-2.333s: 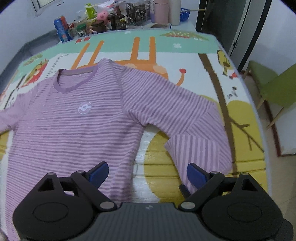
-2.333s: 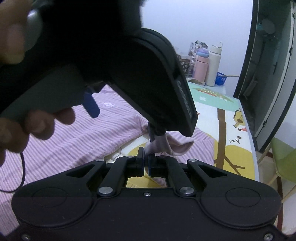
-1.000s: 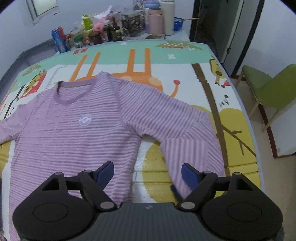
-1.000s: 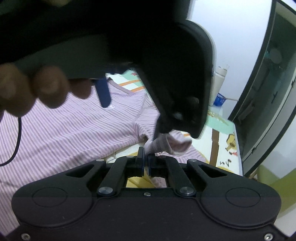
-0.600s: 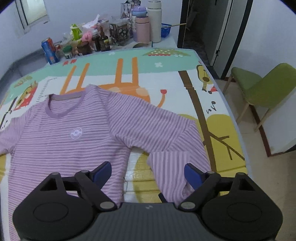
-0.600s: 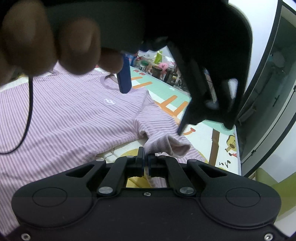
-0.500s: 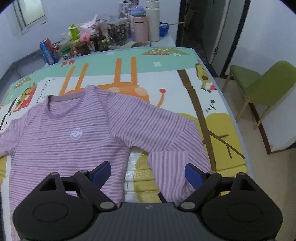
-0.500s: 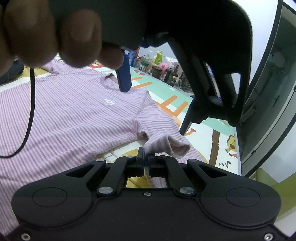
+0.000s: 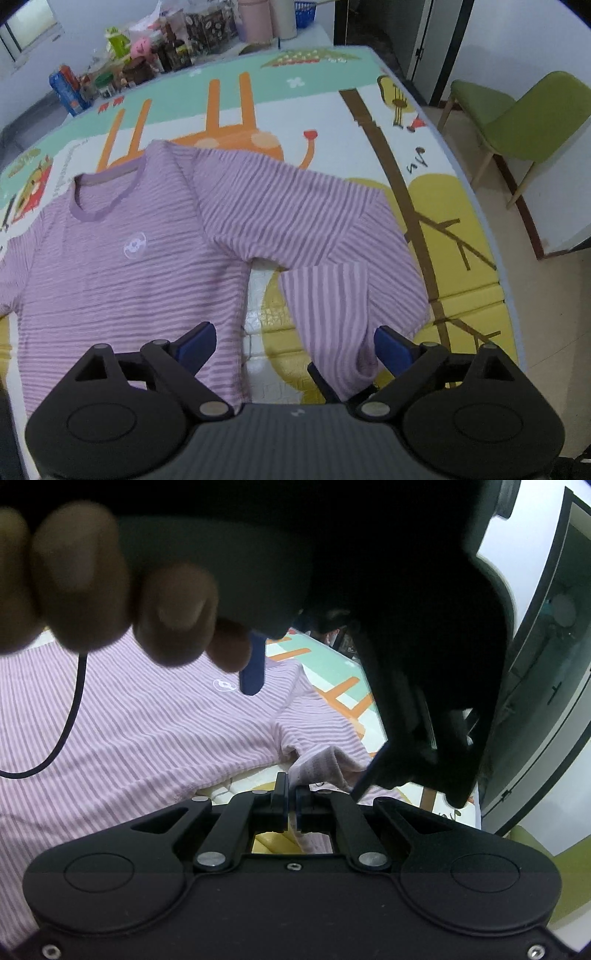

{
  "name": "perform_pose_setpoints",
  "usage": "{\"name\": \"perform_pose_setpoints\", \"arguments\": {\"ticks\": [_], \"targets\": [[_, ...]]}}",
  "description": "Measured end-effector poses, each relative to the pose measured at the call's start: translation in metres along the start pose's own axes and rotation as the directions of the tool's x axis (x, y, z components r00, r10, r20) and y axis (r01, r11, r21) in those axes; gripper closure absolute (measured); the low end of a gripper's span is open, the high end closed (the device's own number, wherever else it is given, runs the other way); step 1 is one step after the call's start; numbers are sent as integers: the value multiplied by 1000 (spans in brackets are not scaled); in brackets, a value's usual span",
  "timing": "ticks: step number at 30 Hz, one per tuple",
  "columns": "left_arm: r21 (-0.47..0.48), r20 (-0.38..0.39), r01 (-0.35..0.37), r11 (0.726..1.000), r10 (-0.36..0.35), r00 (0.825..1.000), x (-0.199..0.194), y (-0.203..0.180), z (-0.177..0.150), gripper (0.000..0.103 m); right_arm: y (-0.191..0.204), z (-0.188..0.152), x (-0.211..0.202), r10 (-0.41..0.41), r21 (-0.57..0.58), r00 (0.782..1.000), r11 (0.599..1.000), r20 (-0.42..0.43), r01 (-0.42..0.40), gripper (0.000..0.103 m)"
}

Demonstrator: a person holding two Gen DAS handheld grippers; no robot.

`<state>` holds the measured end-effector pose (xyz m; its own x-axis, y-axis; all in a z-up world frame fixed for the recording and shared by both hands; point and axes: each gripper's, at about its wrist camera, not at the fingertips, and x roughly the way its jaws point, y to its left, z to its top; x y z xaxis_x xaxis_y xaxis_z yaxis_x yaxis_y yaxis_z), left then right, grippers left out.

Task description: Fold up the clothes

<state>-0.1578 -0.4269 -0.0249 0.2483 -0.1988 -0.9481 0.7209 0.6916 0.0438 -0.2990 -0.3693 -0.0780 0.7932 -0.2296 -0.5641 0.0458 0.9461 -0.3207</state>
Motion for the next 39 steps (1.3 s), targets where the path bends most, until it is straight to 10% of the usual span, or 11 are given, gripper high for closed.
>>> {"name": "perform_pose_setpoints", "arguments": {"ticks": [13, 27, 32, 39], "targets": [[-136, 49, 107, 985, -101, 994, -5, 25, -8, 85, 1, -3, 5, 16, 36, 1000, 999, -22, -15, 100], [-320, 77, 223, 921, -209, 975, -3, 65, -16, 87, -25, -1, 4, 29, 207, 999, 978, -35, -21, 100], [-375, 50, 268, 888, -270, 962, 5, 72, -18, 61, -26, 3, -3, 32, 184, 999, 982, -18, -28, 100], [-395, 36, 275, 876, -285, 958, 8, 68, -20, 54, -21, 5, 0, 31, 167, 999, 986, -6, -30, 100]]}}
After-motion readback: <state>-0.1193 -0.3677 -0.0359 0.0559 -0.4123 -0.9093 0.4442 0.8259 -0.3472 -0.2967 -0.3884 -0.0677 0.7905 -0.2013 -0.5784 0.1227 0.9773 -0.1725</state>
